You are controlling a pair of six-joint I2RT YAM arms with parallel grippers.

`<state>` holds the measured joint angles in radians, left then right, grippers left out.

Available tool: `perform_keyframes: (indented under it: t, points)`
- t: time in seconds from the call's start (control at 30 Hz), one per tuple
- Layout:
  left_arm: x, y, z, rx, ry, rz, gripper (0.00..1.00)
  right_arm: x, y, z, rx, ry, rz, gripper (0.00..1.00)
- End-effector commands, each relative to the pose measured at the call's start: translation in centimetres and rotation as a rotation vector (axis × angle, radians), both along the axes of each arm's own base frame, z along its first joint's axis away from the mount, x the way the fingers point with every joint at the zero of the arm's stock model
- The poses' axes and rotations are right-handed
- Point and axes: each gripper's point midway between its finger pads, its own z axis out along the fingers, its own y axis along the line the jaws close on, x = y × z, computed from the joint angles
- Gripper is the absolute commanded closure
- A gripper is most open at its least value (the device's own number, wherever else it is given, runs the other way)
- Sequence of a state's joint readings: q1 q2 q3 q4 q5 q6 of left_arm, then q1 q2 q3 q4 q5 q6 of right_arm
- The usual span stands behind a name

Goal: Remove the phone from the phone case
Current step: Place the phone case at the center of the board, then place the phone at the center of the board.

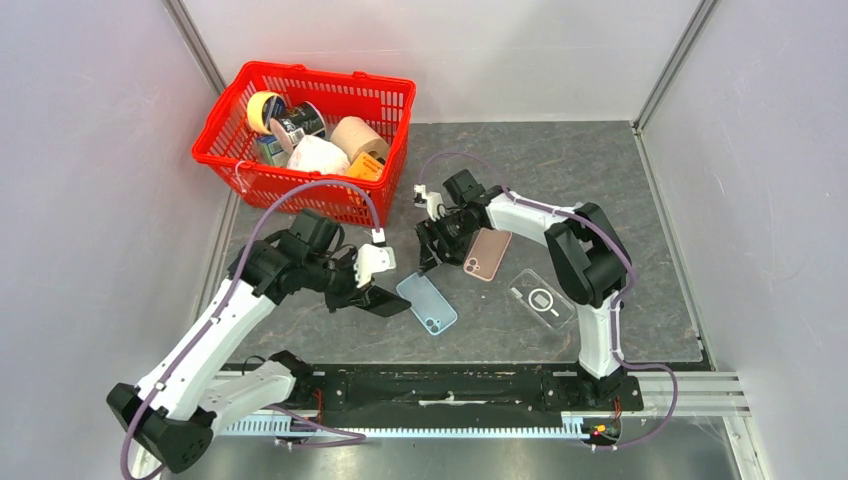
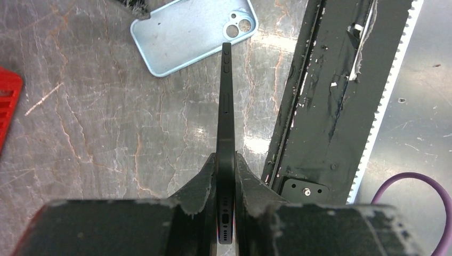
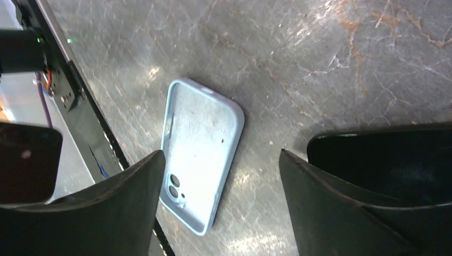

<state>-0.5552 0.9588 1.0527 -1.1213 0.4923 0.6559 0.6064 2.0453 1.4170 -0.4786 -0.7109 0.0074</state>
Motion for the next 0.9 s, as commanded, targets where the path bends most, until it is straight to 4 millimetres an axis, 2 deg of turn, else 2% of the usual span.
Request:
perform_keyframes:
  t: [0.0,0.1,0.23,0.4,0.53,0.73,0.87]
  points:
    - [1.3,-0.1,0.1,-0.04,-0.009,-0.007,0.98,-0.3,-0.2,5.4,0.066,-0.157,0.104,0.1]
    - [1.7,0.3,0.0,-0.07,0.026,0.006,0.98,-2.1,-0.5,8.4,0.147,-0.219,0.202,0.03]
    - [2.3,0.3,0.4,-0.143,0.085,0.023,0.98,-5.2,-0.5,11.8,0.239,-0.307,0.334,0.03]
    - [2.0,-1.2,1.4,-0.266,0.151,0.006,0.98,-9.1,1.5,14.8,0.315,-0.395,0.468,0.03]
    - [1.8,-2.2,2.1,-0.336,0.189,0.003,0.98,-10.2,3.1,15.4,0.326,-0.42,0.512,0.04]
    - [1.9,-2.9,2.8,-0.392,0.206,0.02,0.98,-11.0,4.4,14.9,0.341,-0.386,0.548,0.12]
    - [2.3,-3.1,3.0,-0.42,0.19,0.043,0.98,-11.7,5.4,14.7,0.35,-0.358,0.565,0.22]
